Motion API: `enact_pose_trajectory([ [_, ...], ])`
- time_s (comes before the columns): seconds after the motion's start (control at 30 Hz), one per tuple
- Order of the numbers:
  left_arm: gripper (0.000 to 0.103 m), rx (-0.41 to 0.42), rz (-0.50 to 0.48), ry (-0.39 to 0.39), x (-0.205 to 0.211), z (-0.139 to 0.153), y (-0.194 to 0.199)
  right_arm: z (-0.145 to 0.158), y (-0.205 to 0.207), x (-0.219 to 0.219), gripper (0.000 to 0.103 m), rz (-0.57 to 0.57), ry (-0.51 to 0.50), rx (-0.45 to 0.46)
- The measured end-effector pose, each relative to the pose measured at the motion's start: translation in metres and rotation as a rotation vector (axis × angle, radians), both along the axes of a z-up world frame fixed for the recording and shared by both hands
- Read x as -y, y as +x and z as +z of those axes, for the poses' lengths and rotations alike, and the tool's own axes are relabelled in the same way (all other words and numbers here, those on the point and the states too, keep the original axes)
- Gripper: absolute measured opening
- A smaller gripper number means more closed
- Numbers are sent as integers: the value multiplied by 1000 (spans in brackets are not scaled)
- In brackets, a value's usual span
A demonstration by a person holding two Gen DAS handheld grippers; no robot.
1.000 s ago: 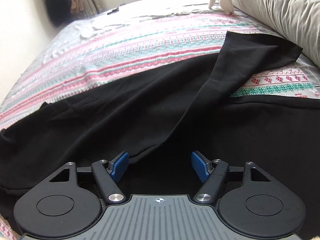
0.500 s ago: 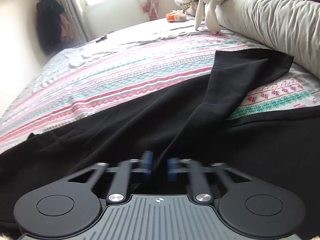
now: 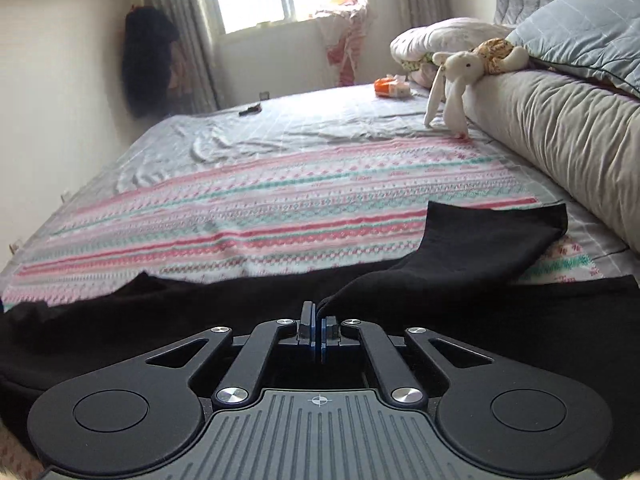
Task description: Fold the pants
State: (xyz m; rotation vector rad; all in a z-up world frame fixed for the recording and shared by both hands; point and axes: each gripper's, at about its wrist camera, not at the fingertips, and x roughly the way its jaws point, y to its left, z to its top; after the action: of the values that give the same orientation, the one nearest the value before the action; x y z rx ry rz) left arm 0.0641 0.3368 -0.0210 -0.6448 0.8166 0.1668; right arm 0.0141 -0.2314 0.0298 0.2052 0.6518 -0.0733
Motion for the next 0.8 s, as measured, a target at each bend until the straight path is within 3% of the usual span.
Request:
enact_pose_trajectory([
  [0.13, 29, -107, -21, 0, -6, -23, -11, -19, -14, -16, 1, 62, -29, -98],
  [0.3, 31, -137, -20, 1, -8, -35, -16, -55, -22, -25, 1, 101, -103, -213],
  [0.4, 28, -131, -15, 14, -7, -32, -27, -73, -25, -26, 1, 102, -123, -258],
  [0.6, 25, -87, -49, 39, -4, -7, -30, -41, -36, -18, 1, 91, -97, -198],
  [0.8, 25, -201, -71, 127, 2, -11, -27, -45, -40, -18, 1, 93, -93, -271],
])
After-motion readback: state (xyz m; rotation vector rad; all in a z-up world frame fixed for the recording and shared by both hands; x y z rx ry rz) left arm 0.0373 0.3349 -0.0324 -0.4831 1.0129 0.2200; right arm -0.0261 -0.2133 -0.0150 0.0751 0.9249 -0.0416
